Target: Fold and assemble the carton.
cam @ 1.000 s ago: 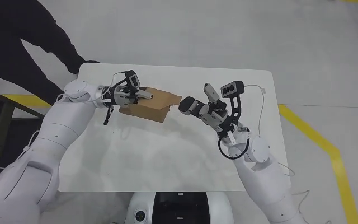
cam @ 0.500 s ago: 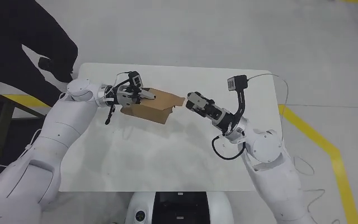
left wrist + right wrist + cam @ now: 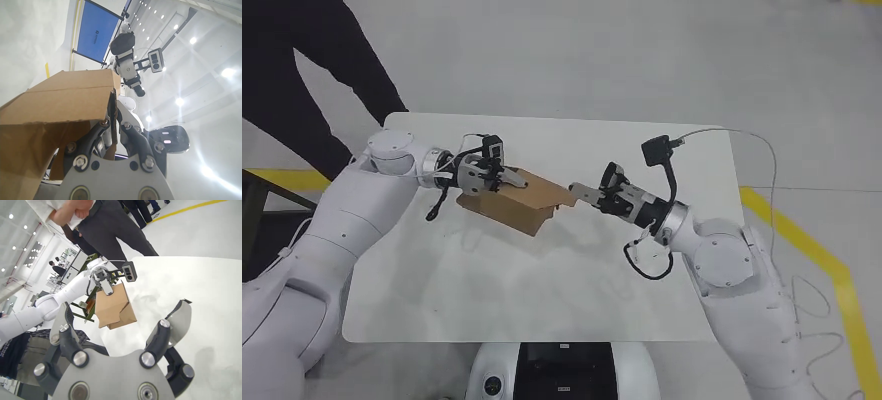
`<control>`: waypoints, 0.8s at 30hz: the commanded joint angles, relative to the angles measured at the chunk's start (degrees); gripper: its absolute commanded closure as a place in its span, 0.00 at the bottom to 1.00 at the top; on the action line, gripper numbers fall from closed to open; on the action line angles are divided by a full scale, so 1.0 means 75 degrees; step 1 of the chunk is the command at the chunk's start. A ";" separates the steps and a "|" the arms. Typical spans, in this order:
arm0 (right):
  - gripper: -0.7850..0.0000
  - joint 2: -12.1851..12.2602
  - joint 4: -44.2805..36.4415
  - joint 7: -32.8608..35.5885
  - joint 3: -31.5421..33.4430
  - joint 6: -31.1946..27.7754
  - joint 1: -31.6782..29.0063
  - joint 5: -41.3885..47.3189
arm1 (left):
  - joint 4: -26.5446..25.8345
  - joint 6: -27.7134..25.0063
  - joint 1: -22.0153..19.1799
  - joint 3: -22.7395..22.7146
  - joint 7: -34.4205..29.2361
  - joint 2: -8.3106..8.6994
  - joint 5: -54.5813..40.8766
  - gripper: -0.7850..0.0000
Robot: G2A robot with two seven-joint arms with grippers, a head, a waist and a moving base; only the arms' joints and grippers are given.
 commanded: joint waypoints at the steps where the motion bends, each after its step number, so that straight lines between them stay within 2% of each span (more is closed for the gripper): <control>1: 0.00 0.0011 0.0000 0.0026 -0.0021 -0.0094 0.0011 -0.0013 | -0.0036 -0.0040 -0.0089 0.0213 0.0000 0.0058 -0.0091 1.00; 11: 0.00 0.0012 -0.0004 0.0005 -0.0025 -0.0098 0.0006 -0.0039 | -0.0049 -0.0052 -0.0144 0.0349 0.0000 0.0090 -0.0290 1.00; 14: 0.00 0.0032 0.0037 -0.0060 -0.0109 -0.0184 0.0018 -0.0445 | -0.0067 -0.0053 -0.0121 0.0349 0.0061 0.0088 -0.0283 1.00; 17: 0.00 0.0060 0.0177 -0.0023 -0.0107 -0.0348 0.0145 -0.0762 | -0.0314 0.0021 0.0031 0.0272 0.0386 0.0098 -0.0164 1.00; 24: 0.00 0.0128 0.0470 0.0243 -0.0072 -0.0557 0.0385 -0.1166 | -0.0455 0.0277 0.0251 -0.0045 0.0340 0.0164 -0.0137 1.00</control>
